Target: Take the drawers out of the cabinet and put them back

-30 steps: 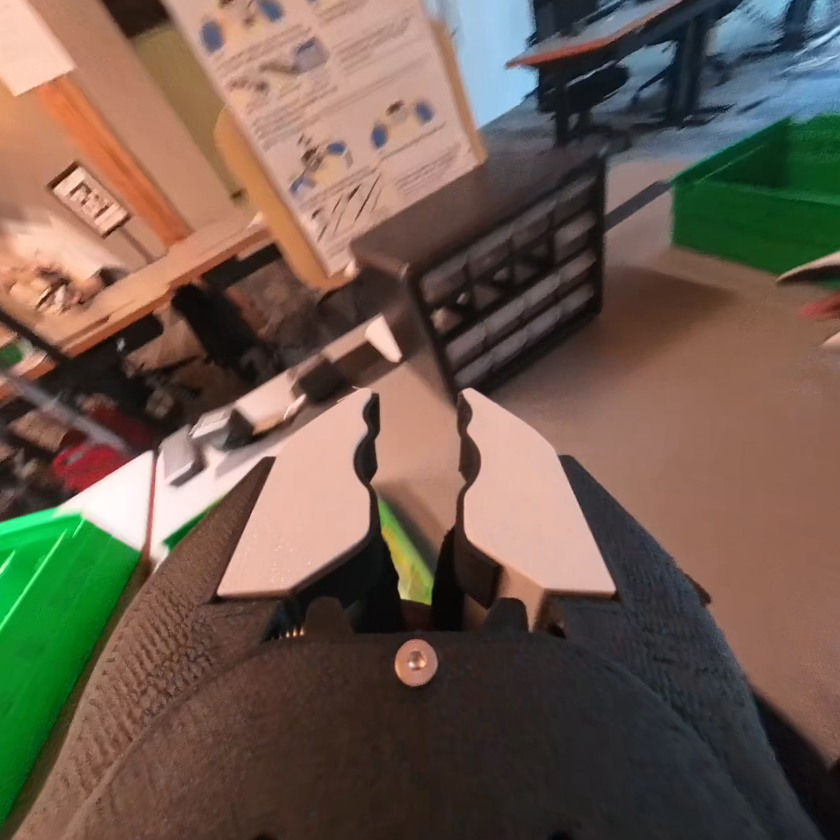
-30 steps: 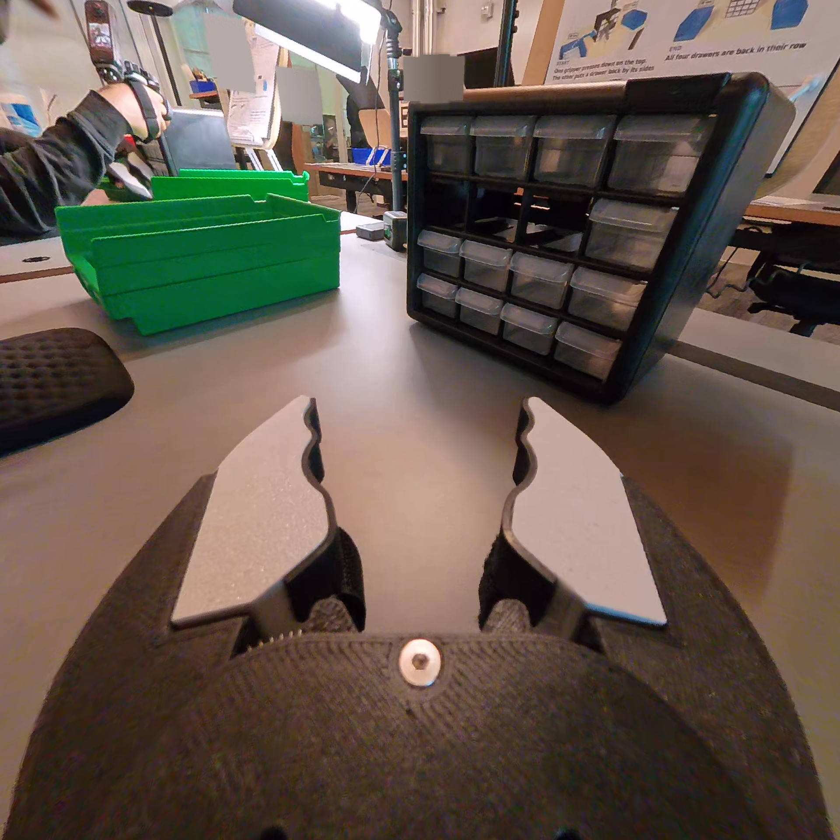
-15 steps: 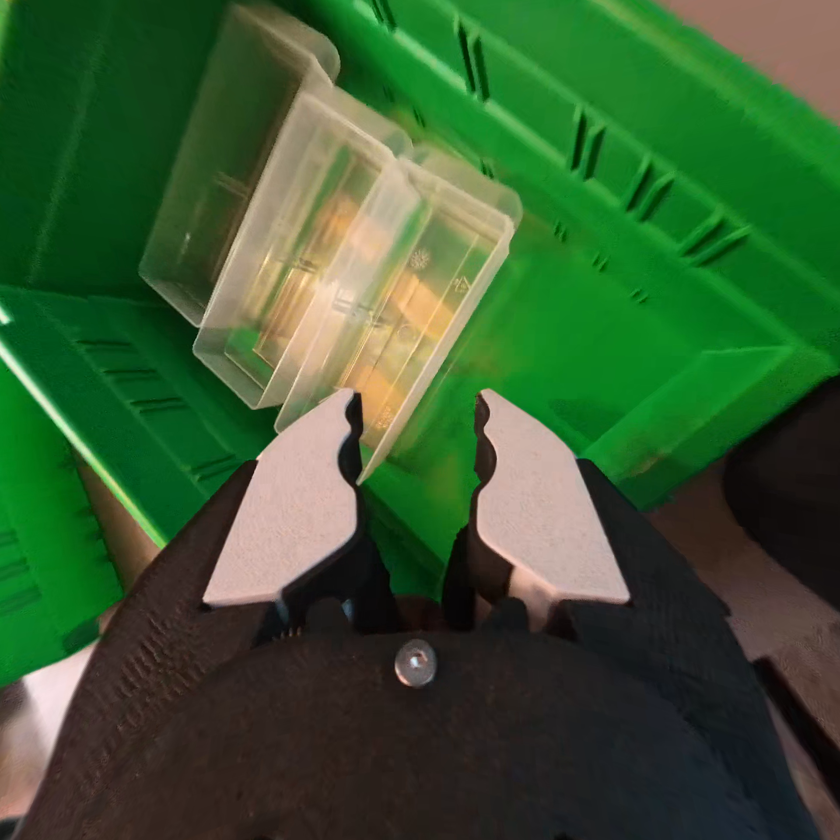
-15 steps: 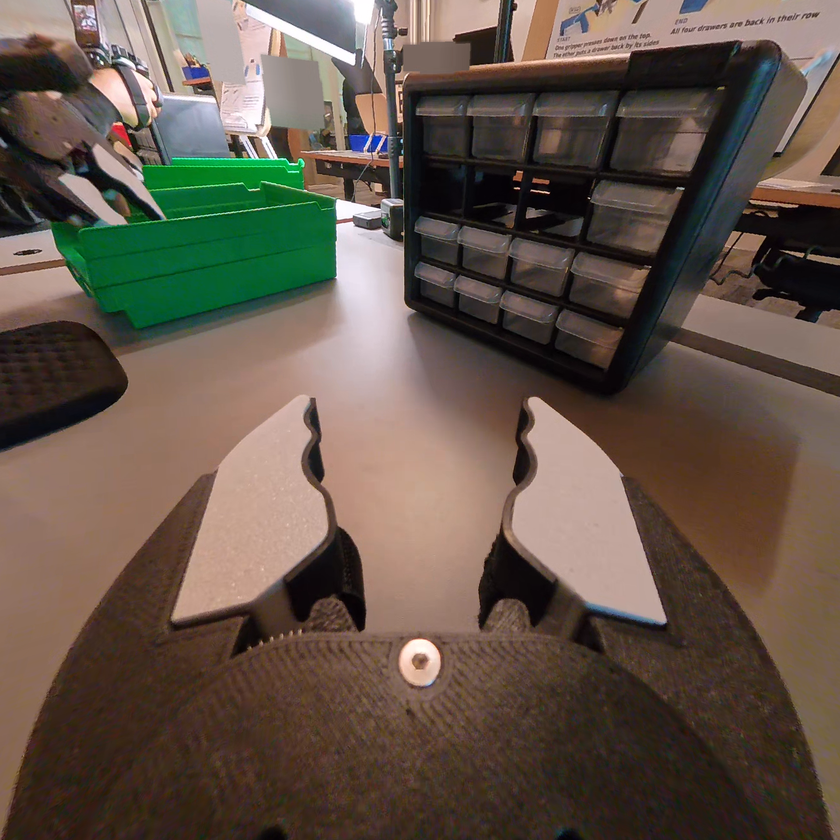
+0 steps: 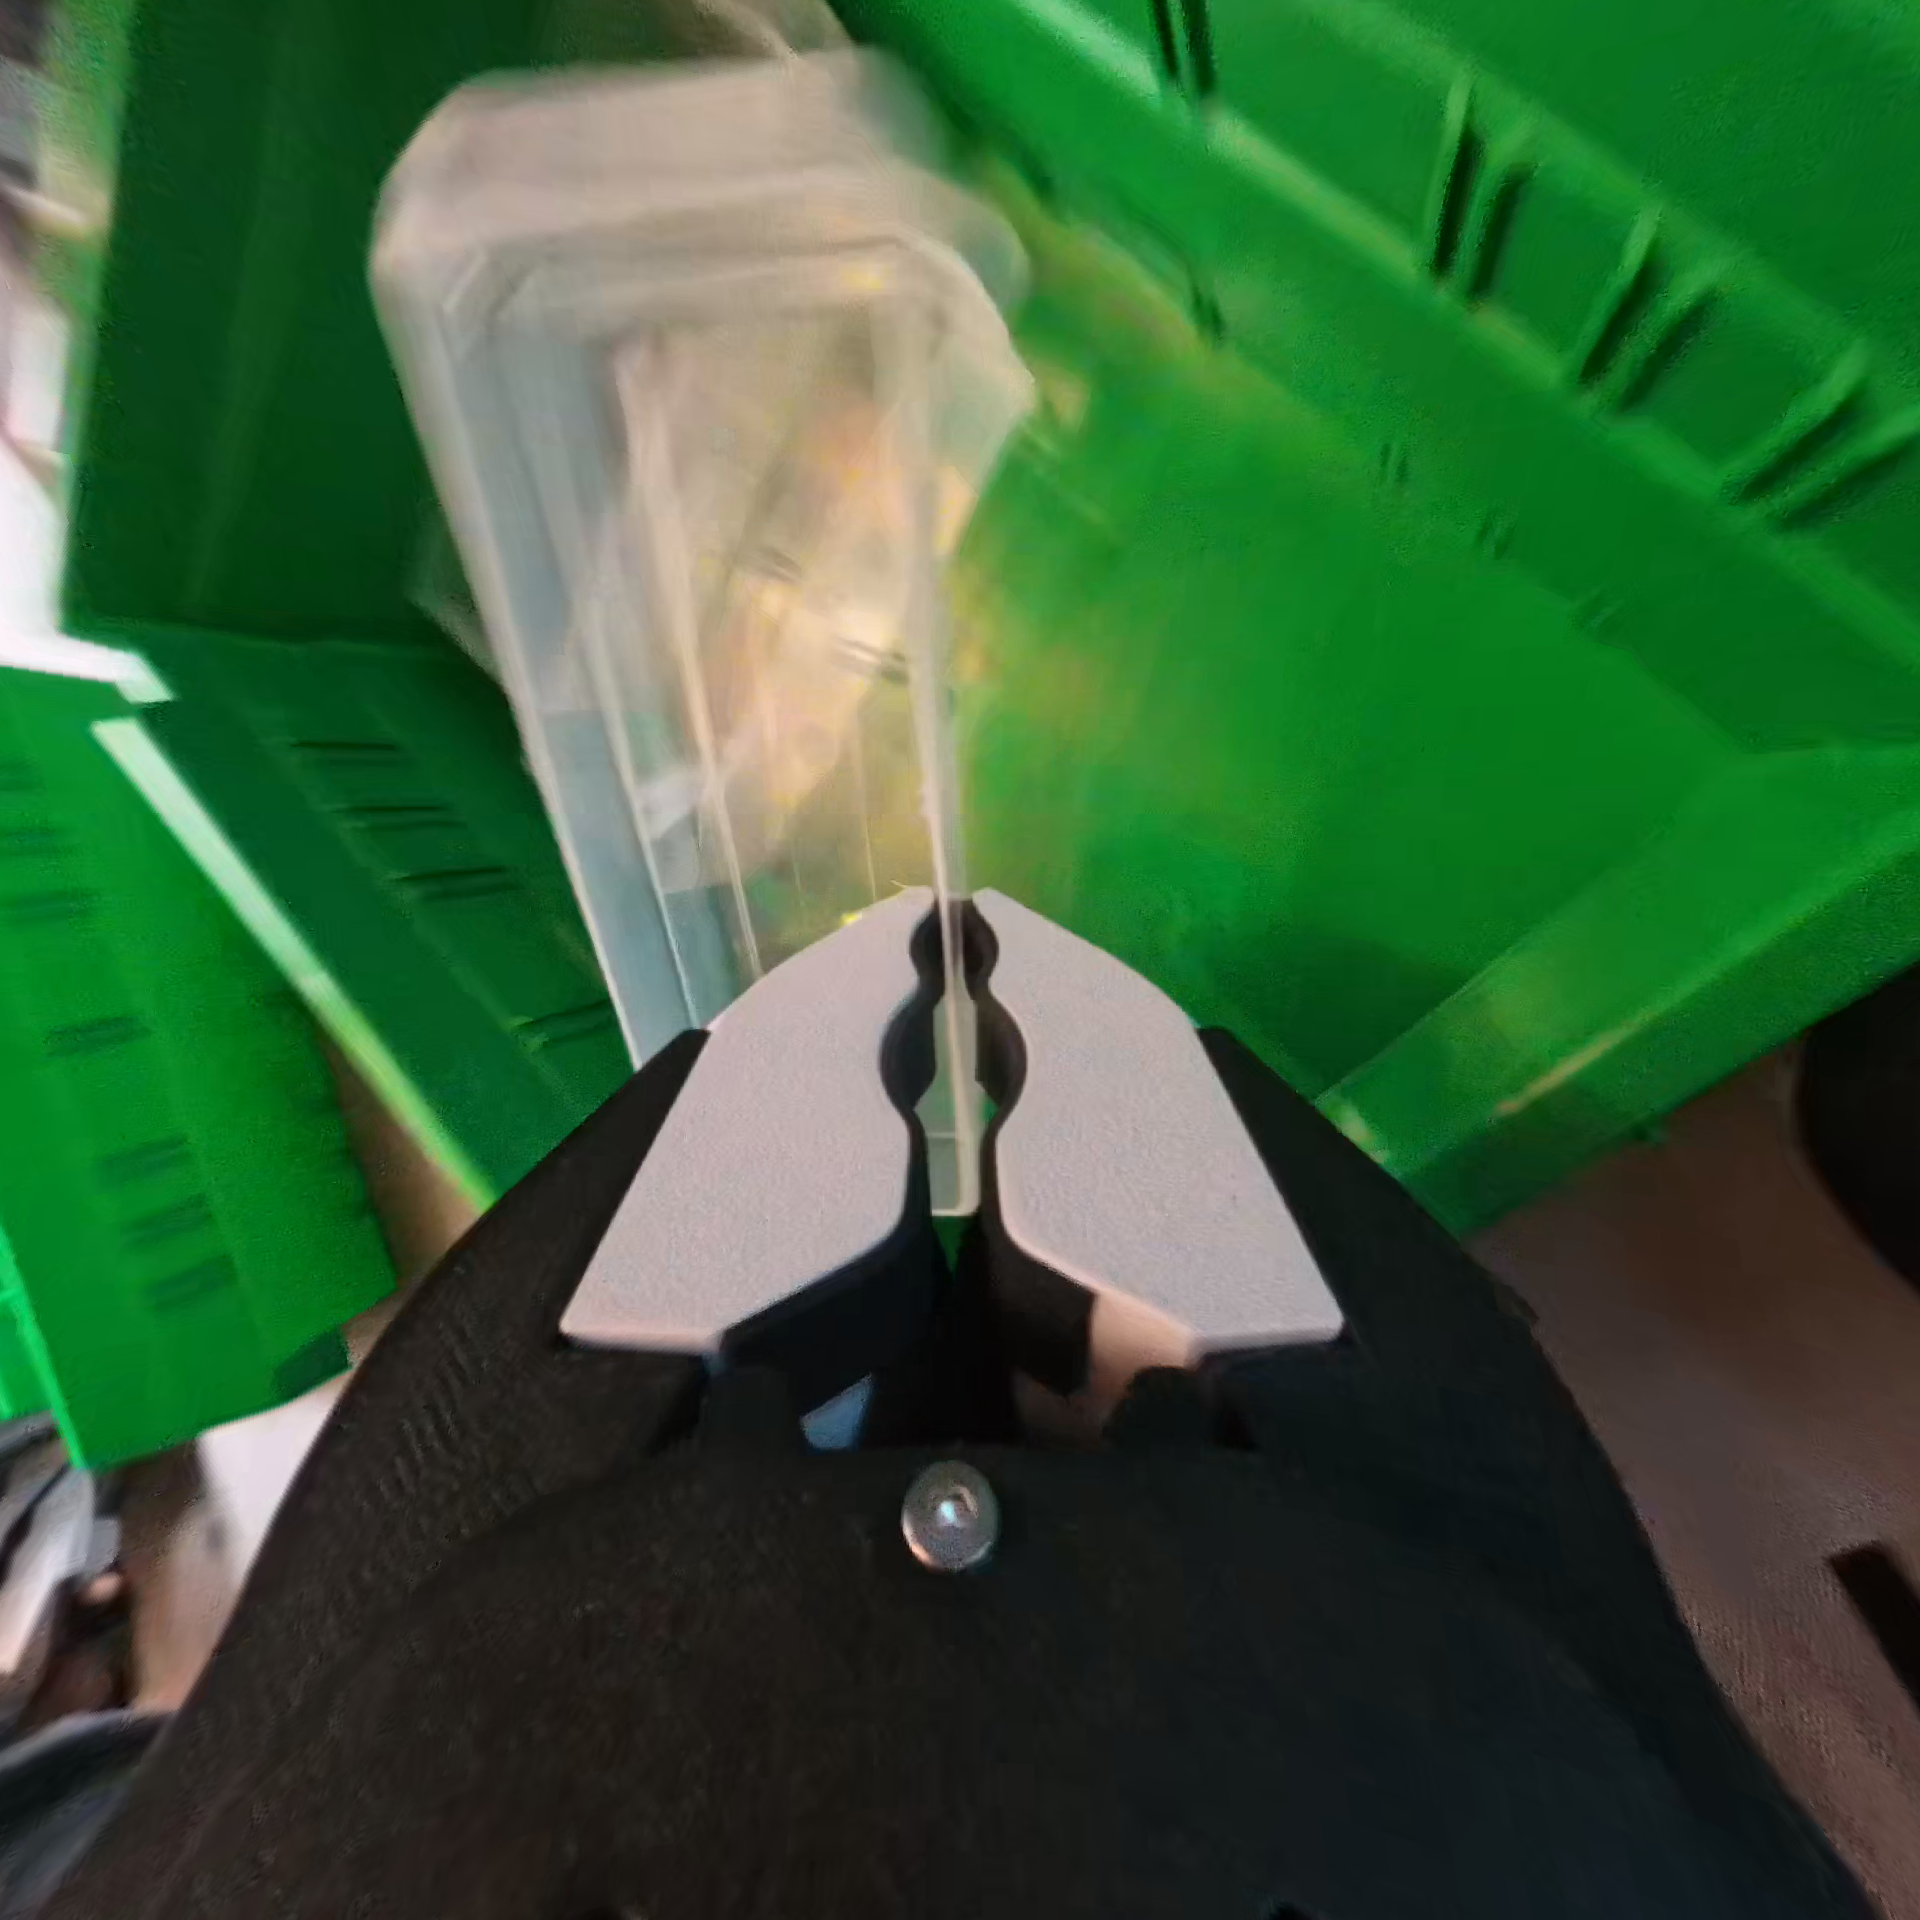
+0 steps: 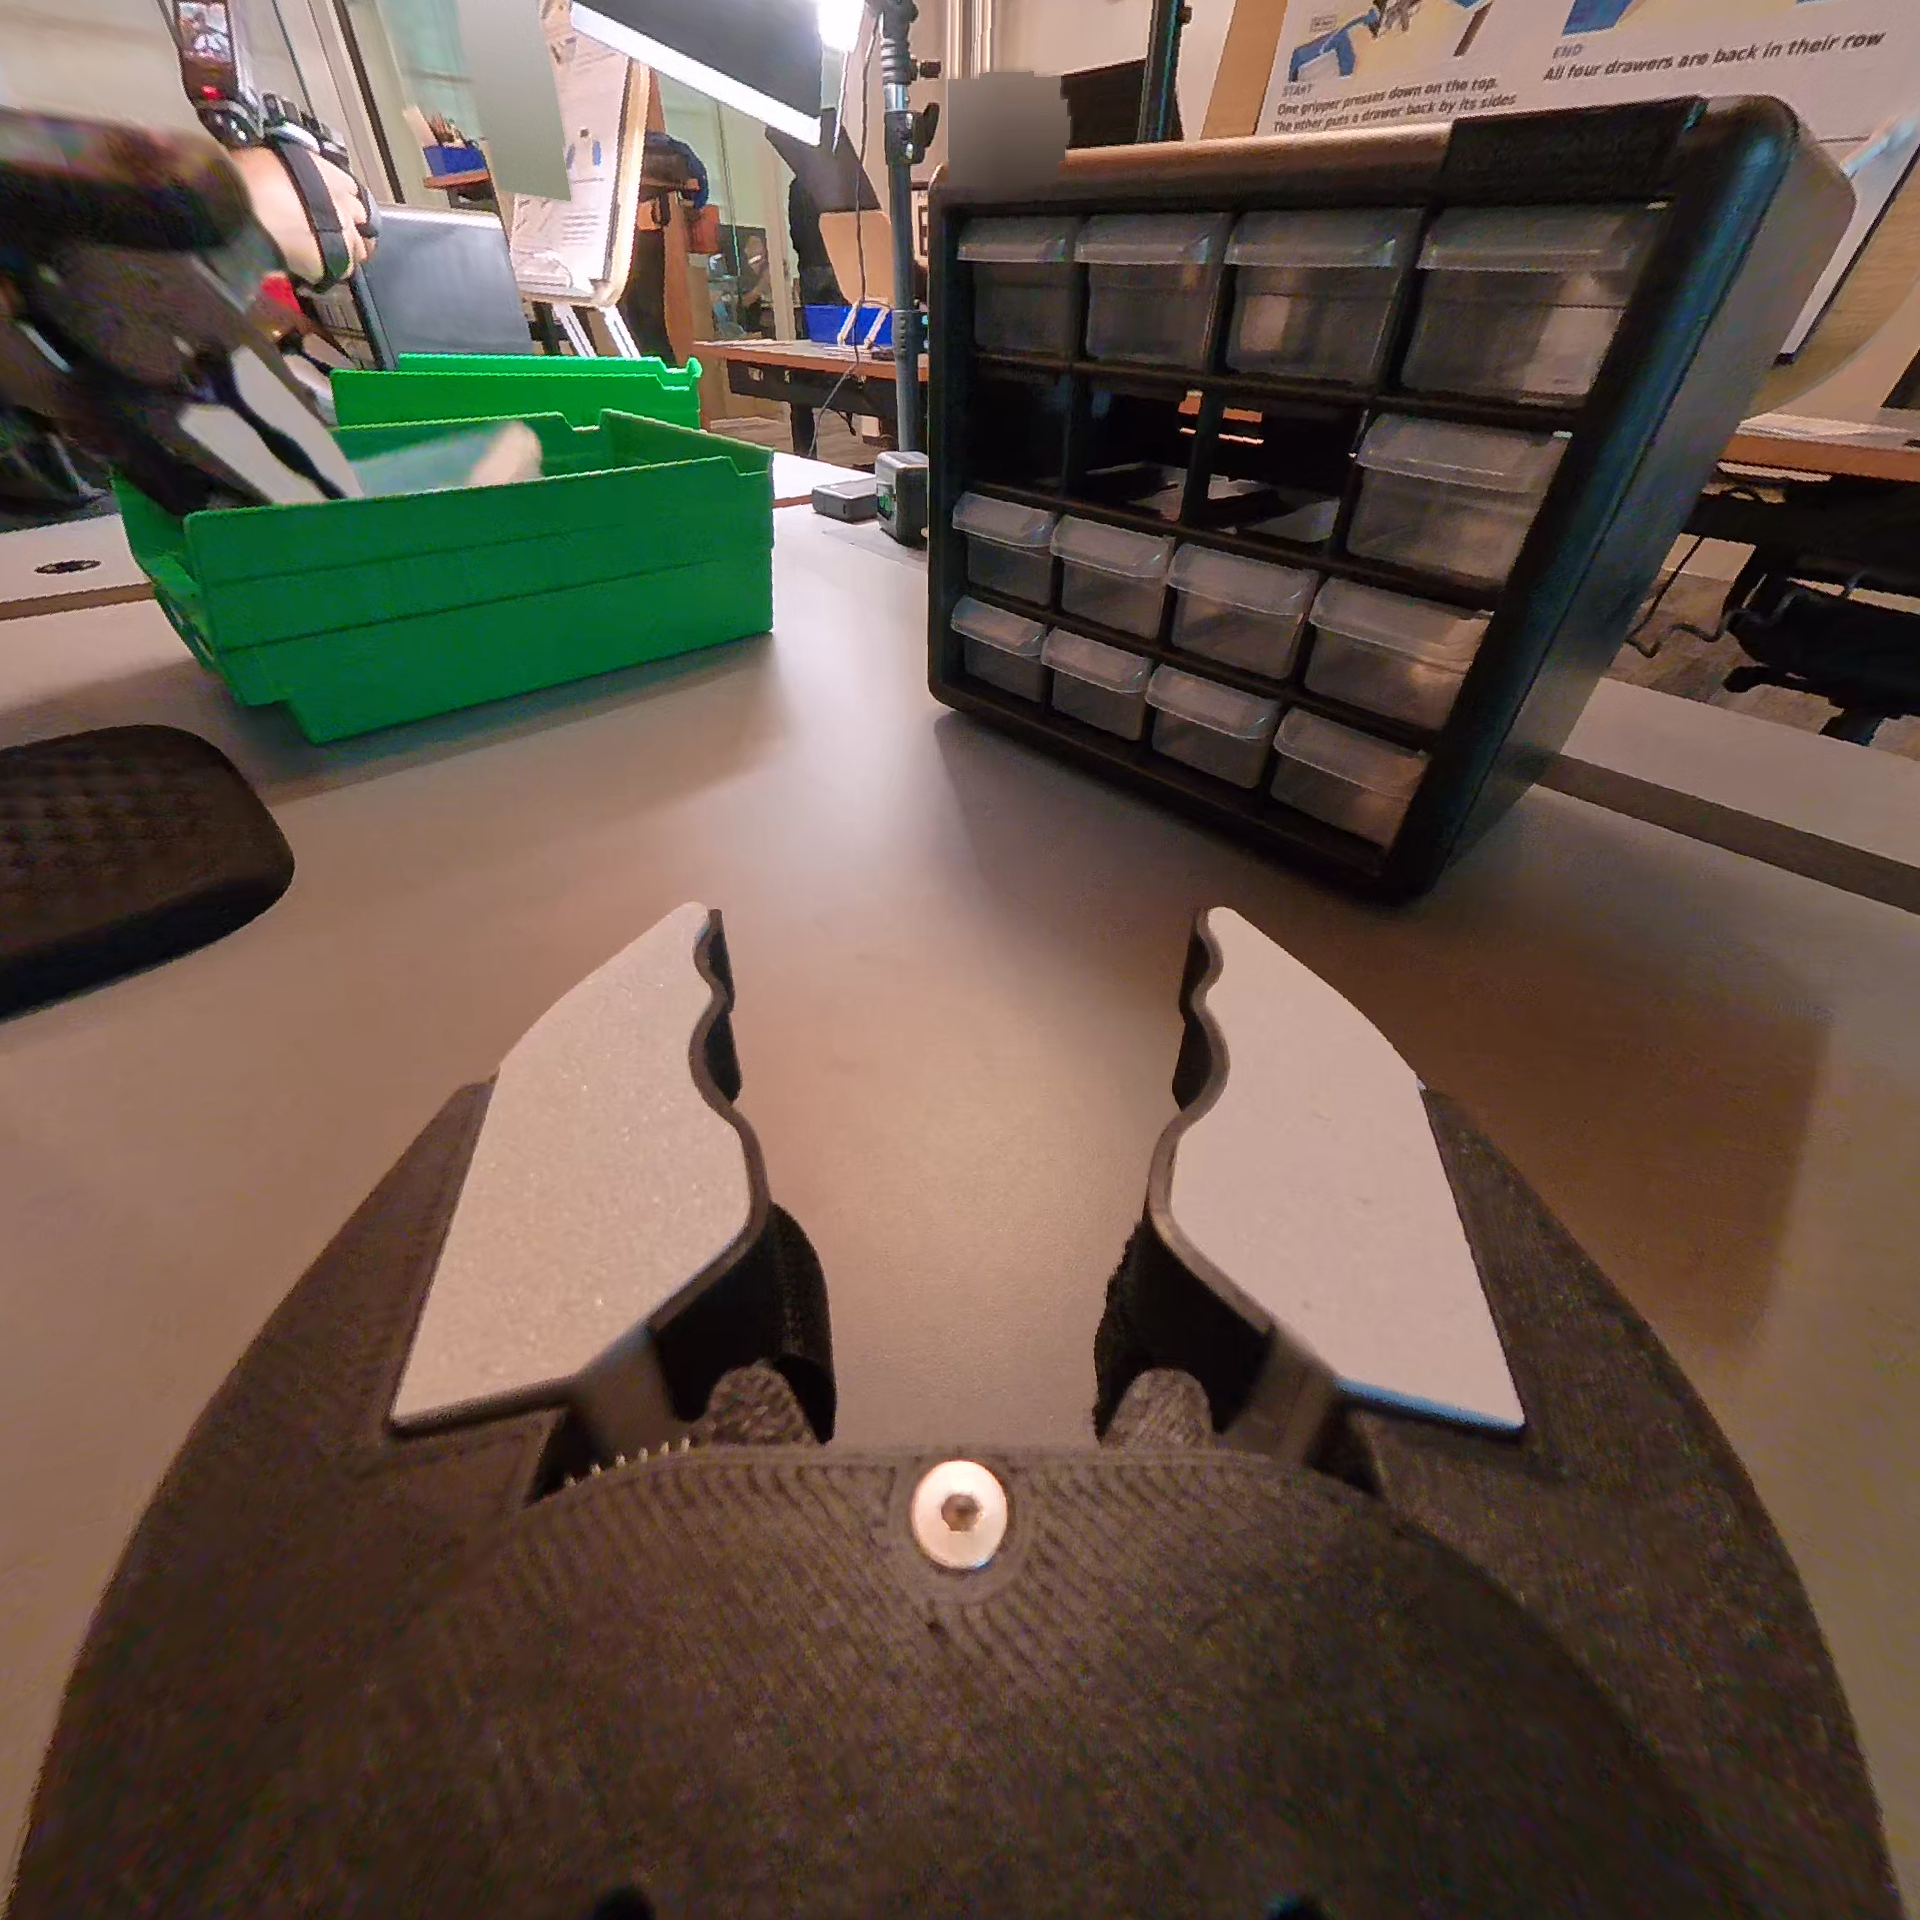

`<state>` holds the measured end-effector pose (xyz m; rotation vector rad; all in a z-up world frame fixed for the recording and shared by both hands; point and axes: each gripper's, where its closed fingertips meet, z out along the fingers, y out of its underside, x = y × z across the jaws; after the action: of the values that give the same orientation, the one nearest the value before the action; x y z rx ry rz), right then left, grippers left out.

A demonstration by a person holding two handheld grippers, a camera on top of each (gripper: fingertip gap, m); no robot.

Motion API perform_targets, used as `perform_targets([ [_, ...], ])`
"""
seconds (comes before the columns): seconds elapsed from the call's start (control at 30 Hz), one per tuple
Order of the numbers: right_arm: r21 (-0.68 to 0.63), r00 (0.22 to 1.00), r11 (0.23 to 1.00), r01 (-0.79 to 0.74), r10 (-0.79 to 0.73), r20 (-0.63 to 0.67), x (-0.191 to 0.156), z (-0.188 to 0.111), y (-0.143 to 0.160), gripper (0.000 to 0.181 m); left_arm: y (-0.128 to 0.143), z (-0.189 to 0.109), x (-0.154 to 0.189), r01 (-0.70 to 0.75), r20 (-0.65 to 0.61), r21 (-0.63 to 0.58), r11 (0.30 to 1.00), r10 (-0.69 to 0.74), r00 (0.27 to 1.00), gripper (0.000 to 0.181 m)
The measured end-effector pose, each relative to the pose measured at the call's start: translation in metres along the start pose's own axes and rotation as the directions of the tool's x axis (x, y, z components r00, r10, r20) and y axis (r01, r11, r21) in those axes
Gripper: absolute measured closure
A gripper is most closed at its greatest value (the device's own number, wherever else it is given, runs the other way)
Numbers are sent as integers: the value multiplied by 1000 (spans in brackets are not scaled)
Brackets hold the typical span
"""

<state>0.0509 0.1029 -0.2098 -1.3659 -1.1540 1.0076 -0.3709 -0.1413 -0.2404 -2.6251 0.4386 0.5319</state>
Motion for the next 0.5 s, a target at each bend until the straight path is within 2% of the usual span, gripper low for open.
perform_targets([
  [0.07,1,1000,1000,8,-8,4,-1,0,0,98,-18,-25,-10,63,95,135,989,-76,993,179],
  [0.13,5,1000,1000,18,-18,11,-3,0,-1,98,-53,-55,-10,54,162,348,936,-116,980,179],
  [0.2,9,999,1000,29,-29,18,-4,0,-2,98,-95,-84,4,26,164,542,840,-136,977,179],
  [0.3,27,998,999,45,-46,38,-9,0,-5,97,-161,-115,54,-85,143,749,657,-34,989,180],
  [0.4,86,992,994,67,-75,103,-22,-3,-14,94,-215,-113,134,-269,176,812,519,222,959,179],
  [0.43,121,986,990,75,-91,138,-29,-5,-20,91,-227,-103,160,-337,197,797,502,312,930,180],
  [0.5,191,971,977,95,-133,198,-44,-10,-30,88,-242,-77,204,-455,213,730,510,463,861,179],
])
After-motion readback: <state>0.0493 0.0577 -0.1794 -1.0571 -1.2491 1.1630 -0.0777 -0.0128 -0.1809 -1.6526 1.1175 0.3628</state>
